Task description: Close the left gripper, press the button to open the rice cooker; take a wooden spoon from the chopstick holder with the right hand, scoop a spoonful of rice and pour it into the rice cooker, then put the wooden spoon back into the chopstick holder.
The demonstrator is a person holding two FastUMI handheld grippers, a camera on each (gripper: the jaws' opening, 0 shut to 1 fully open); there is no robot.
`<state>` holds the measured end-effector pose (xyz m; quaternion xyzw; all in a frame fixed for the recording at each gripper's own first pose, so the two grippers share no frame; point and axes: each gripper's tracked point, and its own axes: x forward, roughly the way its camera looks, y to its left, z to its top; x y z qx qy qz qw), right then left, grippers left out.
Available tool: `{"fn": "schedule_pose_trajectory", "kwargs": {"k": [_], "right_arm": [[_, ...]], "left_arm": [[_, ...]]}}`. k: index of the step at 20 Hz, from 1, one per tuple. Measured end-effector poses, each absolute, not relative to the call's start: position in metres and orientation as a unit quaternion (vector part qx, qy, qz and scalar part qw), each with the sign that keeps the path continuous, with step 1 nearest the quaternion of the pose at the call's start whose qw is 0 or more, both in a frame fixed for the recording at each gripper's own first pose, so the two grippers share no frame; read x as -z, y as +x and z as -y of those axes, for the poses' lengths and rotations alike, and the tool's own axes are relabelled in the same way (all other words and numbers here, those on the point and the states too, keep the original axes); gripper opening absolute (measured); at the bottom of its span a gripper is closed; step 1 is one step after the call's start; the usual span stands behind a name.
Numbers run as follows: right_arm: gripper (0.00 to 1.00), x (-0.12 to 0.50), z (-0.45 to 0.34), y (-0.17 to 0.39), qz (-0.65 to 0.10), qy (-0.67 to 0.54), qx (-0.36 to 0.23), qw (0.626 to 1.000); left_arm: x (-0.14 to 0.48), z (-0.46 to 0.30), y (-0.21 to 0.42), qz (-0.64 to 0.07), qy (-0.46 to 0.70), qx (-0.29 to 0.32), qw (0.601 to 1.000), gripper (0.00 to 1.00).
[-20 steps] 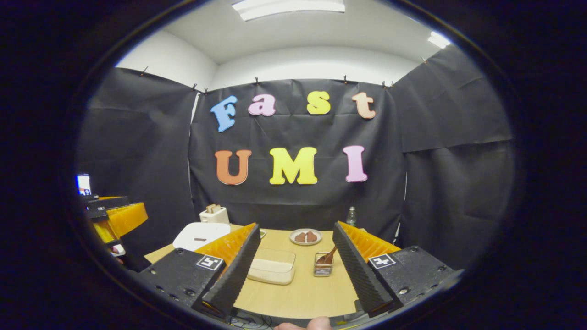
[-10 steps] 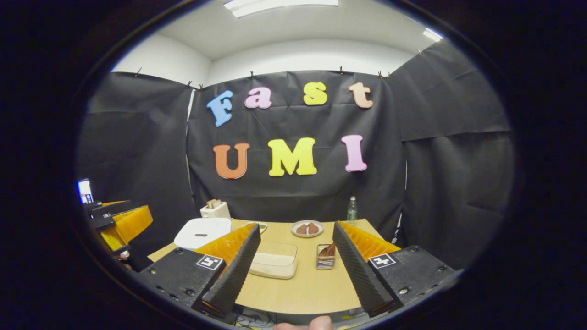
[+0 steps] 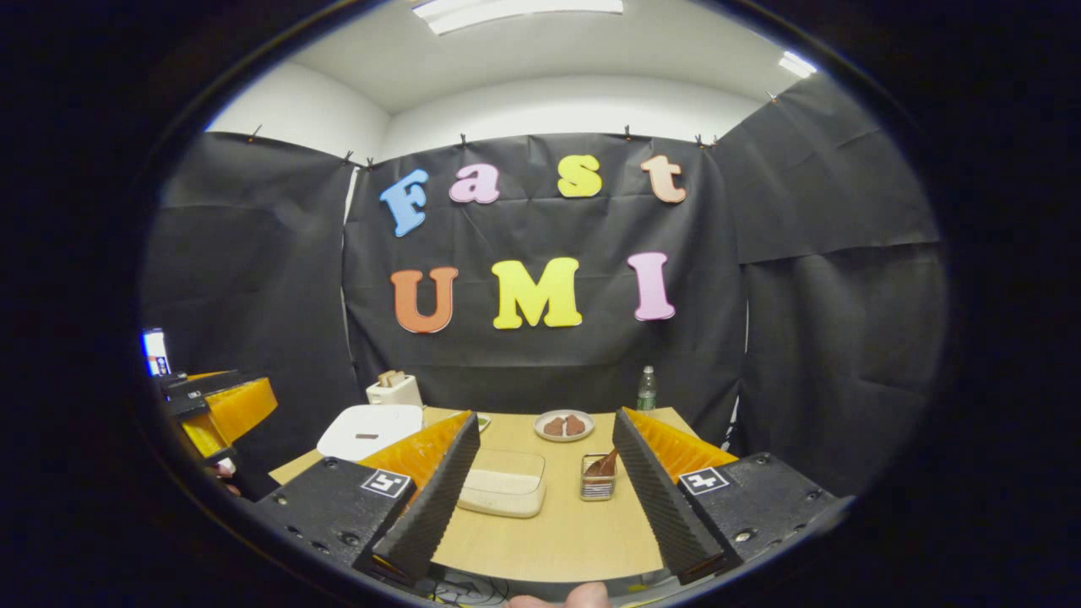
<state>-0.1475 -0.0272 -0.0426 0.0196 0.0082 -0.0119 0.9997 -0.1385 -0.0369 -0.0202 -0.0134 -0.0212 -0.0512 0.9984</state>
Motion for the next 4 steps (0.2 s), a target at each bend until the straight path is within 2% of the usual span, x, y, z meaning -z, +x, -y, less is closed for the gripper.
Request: {"fn": "schedule_pose_trajectory", "kwargs": {"k": [1, 3, 4], "right_arm": [[1.0, 0.0409, 0.0271, -0.1478, -0.005, 0.019, 0.012, 1.0], [1.0, 0.0372, 0.0288, -0.1451, 0.003, 0.021, 0.014, 1.0], [0.96, 0.0351, 0.028, -0.1439, 0.005, 0.023, 0.015, 1.0]], "left_arm": [[0.0175, 0.0365, -0.1373, 0.023, -0.019, 0.052, 0.998, 0.93], [0.0183, 0.0348, -0.1382, 0.021, -0.027, 0.053, 0.998, 0.93], [0.0141, 0.0321, -0.1364, 0.023, -0.027, 0.051, 0.998, 0.93]]}}
